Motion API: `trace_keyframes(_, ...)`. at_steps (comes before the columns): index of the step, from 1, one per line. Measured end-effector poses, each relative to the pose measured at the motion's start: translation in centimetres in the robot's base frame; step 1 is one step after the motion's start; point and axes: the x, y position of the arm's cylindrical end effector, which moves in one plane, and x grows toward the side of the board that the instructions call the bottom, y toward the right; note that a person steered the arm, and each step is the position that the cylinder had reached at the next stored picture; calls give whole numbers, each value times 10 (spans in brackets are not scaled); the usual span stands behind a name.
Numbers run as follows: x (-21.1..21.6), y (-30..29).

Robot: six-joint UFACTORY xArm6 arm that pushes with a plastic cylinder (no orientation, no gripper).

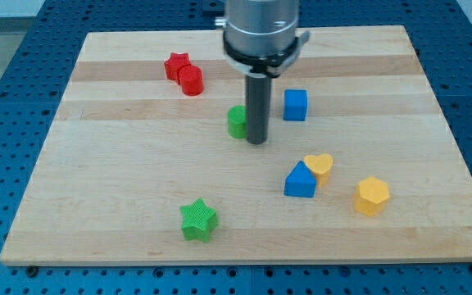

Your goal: Push the green circle to the bottom diagonal to the red circle

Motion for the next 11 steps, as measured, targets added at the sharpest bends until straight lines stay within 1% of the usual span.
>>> trace_keyframes(2, -5, -71)
trace_keyframes(3, -20, -82)
trace_keyframes(4, -20, -83)
trace_keyframes(5, 3, -75)
trace_keyframes(6, 38, -65)
trace_keyframes(7, 58, -58)
trace_keyframes(8, 57, -46)
trace_keyframes(11, -34, -15)
